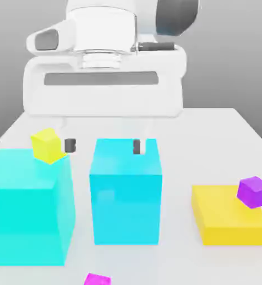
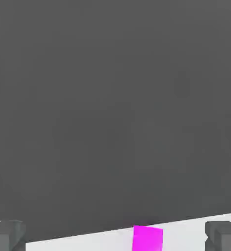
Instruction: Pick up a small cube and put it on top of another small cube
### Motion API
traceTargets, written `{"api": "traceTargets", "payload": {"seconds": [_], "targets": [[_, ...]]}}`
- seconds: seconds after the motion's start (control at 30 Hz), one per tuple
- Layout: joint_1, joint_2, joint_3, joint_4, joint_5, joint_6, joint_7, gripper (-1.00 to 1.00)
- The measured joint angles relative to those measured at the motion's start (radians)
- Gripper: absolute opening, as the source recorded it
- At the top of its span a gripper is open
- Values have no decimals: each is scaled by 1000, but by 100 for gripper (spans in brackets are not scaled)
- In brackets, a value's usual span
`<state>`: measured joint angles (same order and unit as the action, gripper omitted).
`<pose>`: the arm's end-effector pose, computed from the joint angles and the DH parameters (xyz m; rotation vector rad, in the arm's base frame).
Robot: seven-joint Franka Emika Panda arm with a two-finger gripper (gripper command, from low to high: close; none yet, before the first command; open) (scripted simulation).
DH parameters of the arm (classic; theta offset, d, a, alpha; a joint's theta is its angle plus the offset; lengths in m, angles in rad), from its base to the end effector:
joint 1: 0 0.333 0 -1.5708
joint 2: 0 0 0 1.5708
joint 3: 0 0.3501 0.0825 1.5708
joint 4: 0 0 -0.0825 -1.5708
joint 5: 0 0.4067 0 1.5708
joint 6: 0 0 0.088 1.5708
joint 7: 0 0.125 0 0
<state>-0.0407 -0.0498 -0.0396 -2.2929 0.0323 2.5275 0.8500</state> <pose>0.5523 -0.0445 0.4027 -2.6546 1.3724 -0.3828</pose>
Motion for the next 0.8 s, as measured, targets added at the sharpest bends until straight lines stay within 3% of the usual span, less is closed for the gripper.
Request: {"api": "traceTargets", "payload": {"seconds": [0.33, 0.5, 0.53, 0.8], "targets": [[-22, 362, -15, 3, 10, 110, 28, 0], [-33, 543, -6, 33, 25, 227, 22, 0], [-35, 569, -3, 38, 27, 246, 21, -100], [-34, 545, -5, 33, 24, 228, 23, -100]]}}
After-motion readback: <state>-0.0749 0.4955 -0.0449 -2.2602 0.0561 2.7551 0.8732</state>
